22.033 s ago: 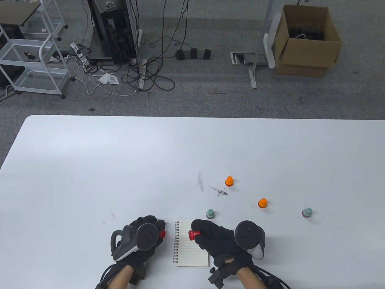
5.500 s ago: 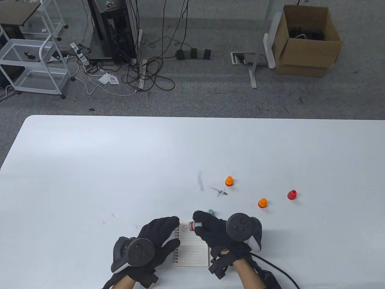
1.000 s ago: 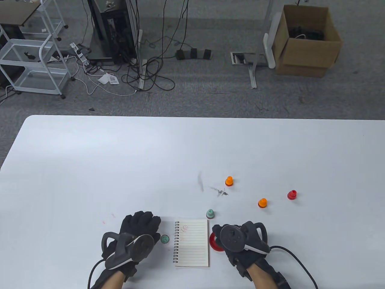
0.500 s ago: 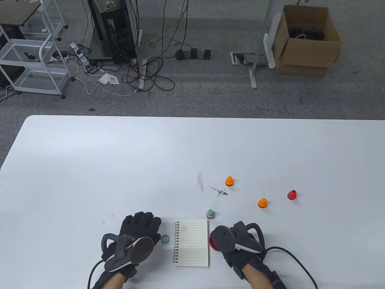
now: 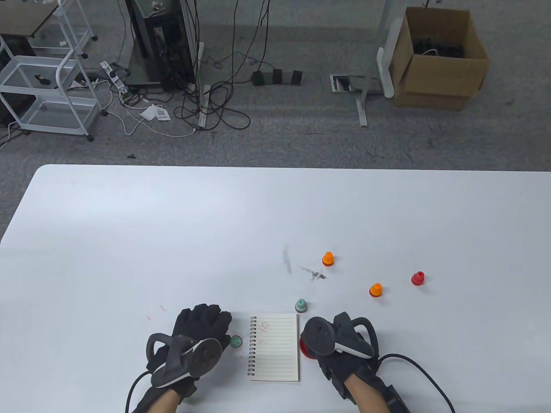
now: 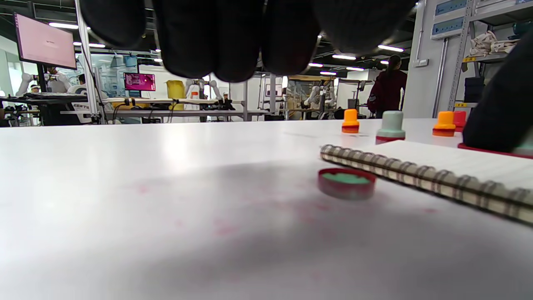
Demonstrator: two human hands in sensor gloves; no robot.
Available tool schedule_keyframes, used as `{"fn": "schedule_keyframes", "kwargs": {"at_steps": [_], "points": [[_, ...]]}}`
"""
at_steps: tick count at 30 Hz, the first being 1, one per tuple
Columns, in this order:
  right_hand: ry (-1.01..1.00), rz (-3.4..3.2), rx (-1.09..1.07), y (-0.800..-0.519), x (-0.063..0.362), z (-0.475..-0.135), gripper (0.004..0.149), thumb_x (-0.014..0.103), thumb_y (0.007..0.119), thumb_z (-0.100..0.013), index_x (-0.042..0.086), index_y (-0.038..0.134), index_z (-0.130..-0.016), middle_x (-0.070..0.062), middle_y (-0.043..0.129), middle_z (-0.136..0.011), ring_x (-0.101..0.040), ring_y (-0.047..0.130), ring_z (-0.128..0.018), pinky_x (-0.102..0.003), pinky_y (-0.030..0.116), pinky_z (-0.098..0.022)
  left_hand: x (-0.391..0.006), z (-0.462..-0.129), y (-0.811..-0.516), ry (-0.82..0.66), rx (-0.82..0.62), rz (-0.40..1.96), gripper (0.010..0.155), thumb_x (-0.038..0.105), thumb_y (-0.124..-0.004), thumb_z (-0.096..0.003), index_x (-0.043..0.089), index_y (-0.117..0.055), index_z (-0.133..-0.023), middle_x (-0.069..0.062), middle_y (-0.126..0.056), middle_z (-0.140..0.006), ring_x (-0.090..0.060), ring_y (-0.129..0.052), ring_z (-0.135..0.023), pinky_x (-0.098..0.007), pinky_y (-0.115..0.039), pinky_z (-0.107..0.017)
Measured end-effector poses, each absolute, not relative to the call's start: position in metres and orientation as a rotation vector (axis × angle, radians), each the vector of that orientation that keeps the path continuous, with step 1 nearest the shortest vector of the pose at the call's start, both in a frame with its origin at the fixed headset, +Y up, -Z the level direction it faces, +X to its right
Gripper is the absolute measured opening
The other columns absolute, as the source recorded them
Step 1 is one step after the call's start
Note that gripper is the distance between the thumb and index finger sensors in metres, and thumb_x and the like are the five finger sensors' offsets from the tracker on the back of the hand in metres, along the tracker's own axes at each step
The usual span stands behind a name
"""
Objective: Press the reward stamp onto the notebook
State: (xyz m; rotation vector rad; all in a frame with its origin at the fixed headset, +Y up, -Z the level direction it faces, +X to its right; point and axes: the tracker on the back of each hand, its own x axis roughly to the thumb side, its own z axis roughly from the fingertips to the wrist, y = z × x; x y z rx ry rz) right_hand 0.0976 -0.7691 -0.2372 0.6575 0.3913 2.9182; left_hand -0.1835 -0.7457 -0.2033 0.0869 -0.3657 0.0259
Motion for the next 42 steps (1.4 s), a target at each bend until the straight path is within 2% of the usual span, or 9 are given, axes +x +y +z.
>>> {"fn": "schedule_keyframes", "kwargs": {"at_steps": [4, 12, 20, 27, 33, 42], "points": [[0.33, 2.972, 0.703, -0.769, 0.095, -0.235, 0.044, 0.024, 0.081, -0.038, 0.011, 0.096, -0.077, -0.017, 0.105, -0.061, -0.024, 0.098, -0.031, -0.032, 0.084, -0.024, -0.184, -0.203, -0.746, -0.362, 0.079, 0.021, 0.058, 0.051, -0.073, -0.0479, 0.03, -0.075, -0.102, -0.006, -0.075, -0.109, -0.035, -0.077, -0.102, -0.06, -0.066, -0.077], [0.335, 2.986, 0.724, -0.767, 0.096, -0.233, 0.045, 0.025, 0.079, -0.04, 0.012, 0.092, -0.081, -0.016, 0.102, -0.064, -0.023, 0.098, -0.031, -0.031, 0.084, -0.024, -0.183, -0.204, -0.746, -0.363, 0.067, 0.017, 0.058, 0.051, -0.073, -0.048, 0.03, -0.075, -0.102, -0.006, -0.075, -0.109, -0.035, -0.077, -0.102, -0.06, -0.066, -0.077], [0.15, 2.832, 0.676, -0.748, 0.111, -0.23, 0.048, 0.026, 0.08, -0.04, 0.013, 0.086, -0.086, -0.018, 0.098, -0.066, -0.022, 0.099, -0.03, -0.031, 0.084, -0.023, -0.183, -0.204, -0.746, -0.364, 0.069, 0.019, 0.058, 0.051, -0.073, -0.048, 0.031, -0.075, -0.102, -0.007, -0.075, -0.11, -0.035, -0.077, -0.102, -0.06, -0.066, -0.077], [0.027, 2.682, 0.693, -0.735, 0.102, -0.233, 0.05, 0.026, 0.082, -0.04, 0.013, 0.084, -0.088, -0.018, 0.096, -0.07, -0.022, 0.099, -0.033, -0.031, 0.084, -0.025, -0.186, -0.201, -0.739, -0.363, 0.102, 0.038, 0.058, 0.051, -0.073, -0.0481, 0.031, -0.074, -0.102, -0.007, -0.075, -0.11, -0.035, -0.077, -0.102, -0.06, -0.065, -0.077], [0.116, 2.688, 0.682, -0.728, 0.086, -0.251, 0.053, 0.026, 0.082, -0.041, 0.01, 0.078, -0.091, -0.018, 0.094, -0.073, -0.022, 0.098, -0.034, -0.032, 0.084, -0.026, -0.189, -0.201, -0.736, -0.352, 0.112, 0.044, 0.058, 0.051, -0.073, -0.0481, 0.031, -0.075, -0.102, -0.004, -0.075, -0.11, -0.035, -0.077, -0.103, -0.06, -0.065, -0.078], [0.195, 2.784, 0.729, -0.737, 0.057, -0.265, 0.051, 0.026, 0.085, -0.039, 0.011, 0.082, -0.088, -0.017, 0.096, -0.07, -0.022, 0.099, -0.033, -0.031, 0.084, -0.025, -0.188, -0.2, -0.734, -0.36, 0.123, 0.049, 0.058, 0.051, -0.073, -0.0481, 0.031, -0.074, -0.102, -0.004, -0.074, -0.11, -0.035, -0.076, -0.103, -0.06, -0.065, -0.078]]}}
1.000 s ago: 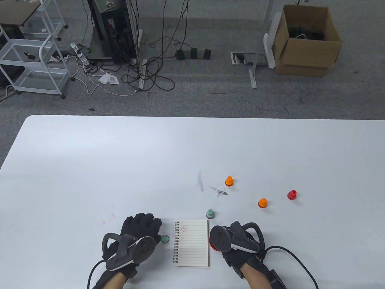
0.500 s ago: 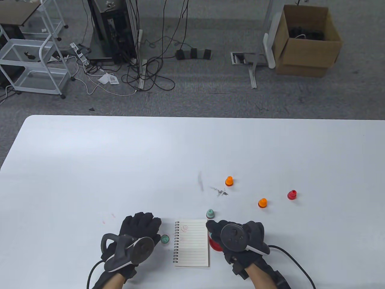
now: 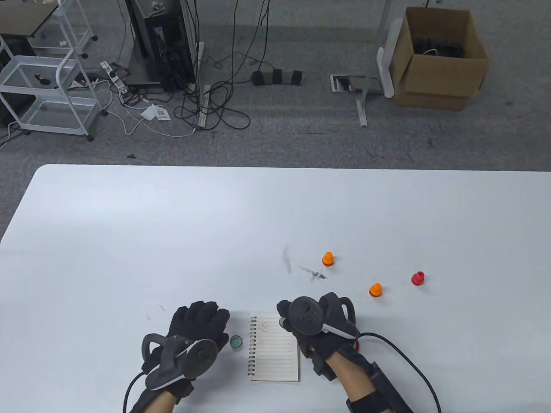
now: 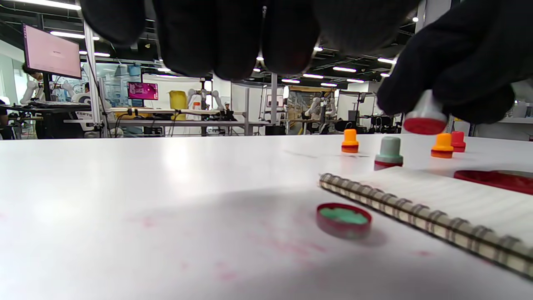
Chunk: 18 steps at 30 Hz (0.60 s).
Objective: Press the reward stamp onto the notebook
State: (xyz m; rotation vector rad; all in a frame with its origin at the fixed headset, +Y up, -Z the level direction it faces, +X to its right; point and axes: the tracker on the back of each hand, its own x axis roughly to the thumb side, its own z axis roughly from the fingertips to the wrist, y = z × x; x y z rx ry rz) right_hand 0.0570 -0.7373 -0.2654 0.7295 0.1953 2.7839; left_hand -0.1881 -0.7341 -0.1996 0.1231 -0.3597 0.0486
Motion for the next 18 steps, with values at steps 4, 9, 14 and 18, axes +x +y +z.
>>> {"fn": "schedule_keyframes", "kwargs": {"at_steps": [4, 9, 14, 18], "points": [[0.186, 2.851, 0.76, -0.743, 0.046, -0.266, 0.051, 0.026, 0.085, -0.039, 0.011, 0.083, -0.087, -0.018, 0.096, -0.069, -0.022, 0.099, -0.033, -0.032, 0.084, -0.025, -0.189, -0.199, -0.734, -0.36, 0.124, 0.052, 0.058, 0.051, -0.073, -0.0482, 0.031, -0.074, -0.102, -0.004, -0.074, -0.111, -0.035, -0.076, -0.103, -0.06, -0.065, -0.078], [0.172, 2.94, 0.785, -0.748, 0.039, -0.265, 0.05, 0.025, 0.086, -0.038, 0.012, 0.084, -0.086, -0.018, 0.097, -0.068, -0.022, 0.099, -0.032, -0.032, 0.084, -0.025, -0.186, -0.199, -0.736, -0.374, 0.12, 0.044, 0.058, 0.052, -0.073, -0.0482, 0.031, -0.074, -0.102, -0.004, -0.075, -0.111, -0.035, -0.076, -0.103, -0.06, -0.065, -0.078], [0.168, 2.971, 0.798, -0.75, 0.037, -0.266, 0.049, 0.026, 0.087, -0.036, 0.014, 0.087, -0.084, -0.016, 0.099, -0.066, -0.022, 0.1, -0.031, -0.031, 0.085, -0.024, -0.186, -0.199, -0.736, -0.373, 0.116, 0.046, 0.058, 0.052, -0.073, -0.0482, 0.031, -0.074, -0.103, -0.004, -0.075, -0.111, -0.035, -0.076, -0.103, -0.06, -0.065, -0.078], [0.167, 2.982, 0.79, -0.749, 0.037, -0.266, 0.049, 0.026, 0.087, -0.036, 0.014, 0.087, -0.084, -0.016, 0.099, -0.066, -0.022, 0.1, -0.03, -0.031, 0.085, -0.023, -0.187, -0.199, -0.736, -0.373, 0.114, 0.044, 0.058, 0.051, -0.073, -0.0482, 0.031, -0.074, -0.102, -0.004, -0.075, -0.11, -0.035, -0.077, -0.103, -0.06, -0.065, -0.078]]}}
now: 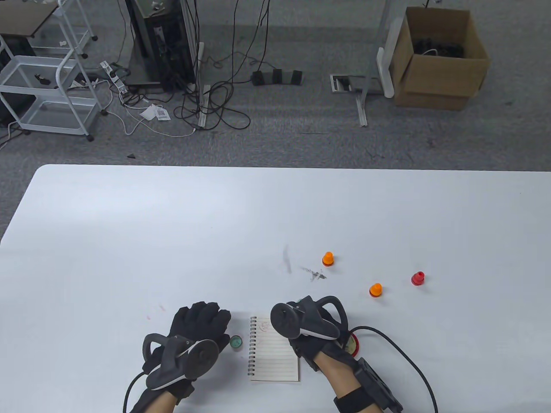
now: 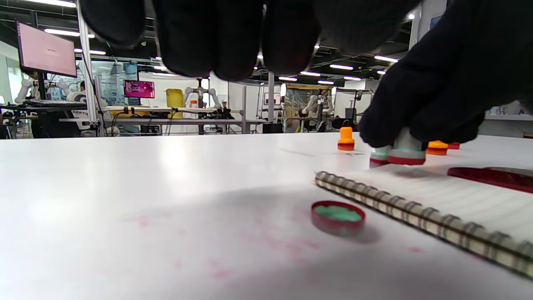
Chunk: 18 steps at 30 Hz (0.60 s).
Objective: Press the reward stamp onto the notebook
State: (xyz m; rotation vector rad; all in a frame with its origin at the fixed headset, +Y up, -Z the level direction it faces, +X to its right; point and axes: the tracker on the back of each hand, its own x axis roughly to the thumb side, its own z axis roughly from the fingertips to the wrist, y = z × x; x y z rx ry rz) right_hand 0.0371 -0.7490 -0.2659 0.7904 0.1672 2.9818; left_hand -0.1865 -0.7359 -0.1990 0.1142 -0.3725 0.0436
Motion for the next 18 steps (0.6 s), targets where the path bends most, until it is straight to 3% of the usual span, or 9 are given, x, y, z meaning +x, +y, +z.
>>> {"fn": "schedule_keyframes", "kwargs": {"at_steps": [18], "points": [[0.24, 3.096, 0.723, -0.757, 0.026, -0.264, 0.049, 0.024, 0.085, -0.034, 0.015, 0.087, -0.082, -0.016, 0.098, -0.066, -0.022, 0.099, -0.031, -0.031, 0.084, -0.024, -0.179, -0.198, -0.741, -0.402, 0.086, 0.013, 0.058, 0.051, -0.073, -0.0482, 0.031, -0.075, -0.102, -0.007, -0.076, -0.11, -0.035, -0.078, -0.102, -0.06, -0.066, -0.077]]}}
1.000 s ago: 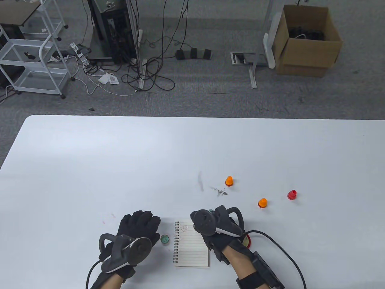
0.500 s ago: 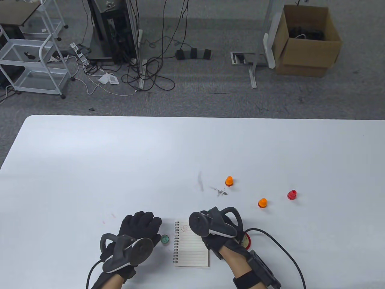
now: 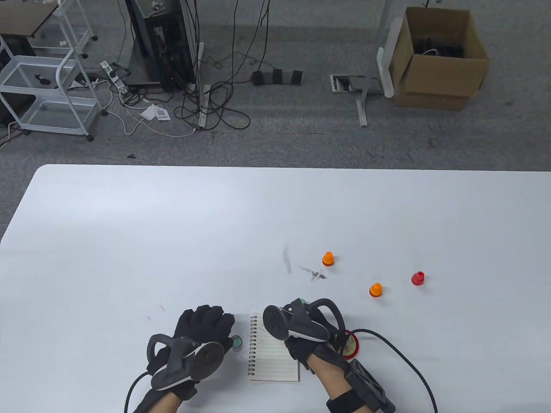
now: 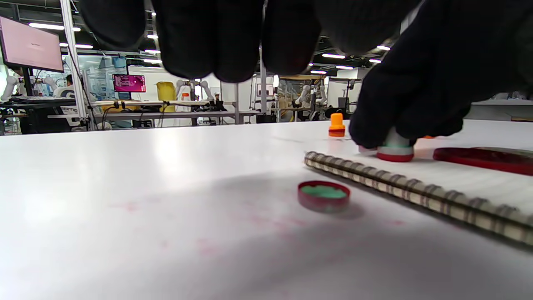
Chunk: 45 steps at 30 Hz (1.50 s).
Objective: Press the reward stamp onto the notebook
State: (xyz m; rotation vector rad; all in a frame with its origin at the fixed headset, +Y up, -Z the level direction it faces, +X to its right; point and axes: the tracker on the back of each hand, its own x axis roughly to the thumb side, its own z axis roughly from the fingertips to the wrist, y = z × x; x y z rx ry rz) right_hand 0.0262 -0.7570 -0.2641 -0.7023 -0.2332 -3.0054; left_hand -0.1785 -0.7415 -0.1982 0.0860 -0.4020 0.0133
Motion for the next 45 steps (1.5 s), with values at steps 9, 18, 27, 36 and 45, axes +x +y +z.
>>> {"fn": "schedule_keyframes", "kwargs": {"at_steps": [9, 18, 27, 36, 45], "points": [[-0.254, -2.996, -0.669, -0.7569, 0.0237, -0.264, 0.049, 0.023, 0.085, -0.034, 0.015, 0.087, -0.082, -0.016, 0.097, -0.067, -0.022, 0.099, -0.032, -0.031, 0.084, -0.024, -0.1768, -0.198, -0.7414, -0.41, 0.083, 0.013, 0.058, 0.052, -0.073, -0.0482, 0.031, -0.075, -0.102, -0.006, -0.076, -0.11, -0.035, -0.078, -0.102, -0.06, -0.066, -0.077], [-0.293, -2.993, -0.645, -0.7566, 0.0223, -0.2654, 0.048, 0.023, 0.085, -0.034, 0.016, 0.087, -0.082, -0.016, 0.097, -0.067, -0.022, 0.098, -0.032, -0.031, 0.084, -0.025, -0.1757, -0.1977, -0.7415, -0.415, 0.081, 0.014, 0.058, 0.052, -0.072, -0.0483, 0.031, -0.075, -0.102, -0.007, -0.076, -0.11, -0.035, -0.078, -0.102, -0.06, -0.066, -0.077], [-0.332, -2.991, -0.63, -0.7567, 0.021, -0.2664, 0.049, 0.023, 0.084, -0.035, 0.016, 0.086, -0.083, -0.016, 0.095, -0.068, -0.022, 0.098, -0.034, -0.032, 0.084, -0.026, -0.1739, -0.1973, -0.7414, -0.421, 0.069, 0.007, 0.058, 0.052, -0.072, -0.0483, 0.031, -0.075, -0.102, -0.006, -0.076, -0.109, -0.035, -0.078, -0.102, -0.06, -0.066, -0.077], [-0.343, -2.991, -0.625, -0.7573, 0.0204, -0.2665, 0.049, 0.023, 0.084, -0.035, 0.016, 0.085, -0.084, -0.017, 0.094, -0.068, -0.022, 0.097, -0.035, -0.032, 0.083, -0.027, -0.1724, -0.197, -0.7414, -0.425, 0.063, 0.001, 0.058, 0.052, -0.072, -0.0483, 0.031, -0.075, -0.102, -0.006, -0.076, -0.109, -0.035, -0.078, -0.102, -0.06, -0.066, -0.077], [-0.353, -2.983, -0.627, -0.7579, 0.0193, -0.2662, 0.049, 0.023, 0.083, -0.036, 0.017, 0.084, -0.084, -0.017, 0.092, -0.069, -0.023, 0.096, -0.036, -0.032, 0.083, -0.027, -0.1712, -0.1969, -0.7415, -0.428, 0.059, -0.003, 0.058, 0.052, -0.072, -0.0483, 0.031, -0.075, -0.102, -0.007, -0.076, -0.109, -0.035, -0.078, -0.102, -0.06, -0.066, -0.077]]}}
